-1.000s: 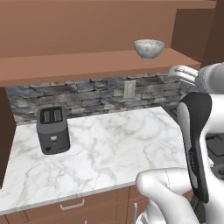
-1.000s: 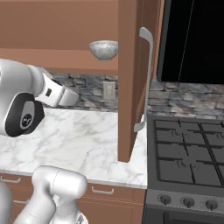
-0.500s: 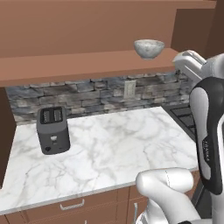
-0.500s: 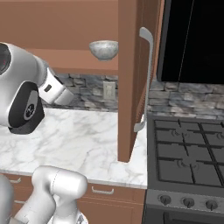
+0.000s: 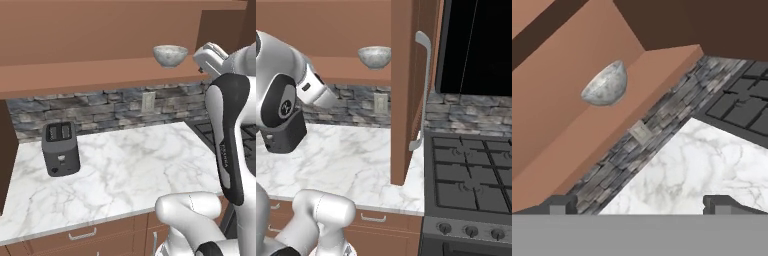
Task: Take the smaller bowl and place it next to the appetizer plate on the dining counter , and place the larger bowl next to the plate with cooked food.
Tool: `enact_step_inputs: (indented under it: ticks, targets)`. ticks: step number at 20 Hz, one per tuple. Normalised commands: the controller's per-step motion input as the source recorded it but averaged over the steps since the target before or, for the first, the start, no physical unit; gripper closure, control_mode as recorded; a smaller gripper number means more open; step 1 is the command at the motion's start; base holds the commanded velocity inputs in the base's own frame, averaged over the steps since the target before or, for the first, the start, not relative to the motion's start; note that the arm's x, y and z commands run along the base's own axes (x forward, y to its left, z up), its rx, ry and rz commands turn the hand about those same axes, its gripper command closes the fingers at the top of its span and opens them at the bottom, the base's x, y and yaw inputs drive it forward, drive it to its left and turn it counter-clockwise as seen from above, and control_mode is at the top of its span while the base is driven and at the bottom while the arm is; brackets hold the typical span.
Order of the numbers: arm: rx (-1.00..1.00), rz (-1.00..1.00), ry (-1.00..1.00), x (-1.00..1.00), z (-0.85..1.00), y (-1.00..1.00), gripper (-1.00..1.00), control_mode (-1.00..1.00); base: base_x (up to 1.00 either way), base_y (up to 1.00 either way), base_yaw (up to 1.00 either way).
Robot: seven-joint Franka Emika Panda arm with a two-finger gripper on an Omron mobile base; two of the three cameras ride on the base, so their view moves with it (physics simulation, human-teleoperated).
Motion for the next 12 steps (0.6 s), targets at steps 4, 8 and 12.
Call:
enact_step_inputs:
  ticks: [4,8,12]
  targets:
    - [0.0,0.0,0.02,0.44,0.09,-0.21,-1.0,-1.0,0.0,0.0,0.0]
    - [0.0,0.0,0.01,0.59,0.0,-0.15,-1.0,-1.0,0.0,0.0,0.0]
    - [0.0,0.0,0.0,0.61,0.0,0.0,-1.0,-1.0,0.0,0.0,0.0]
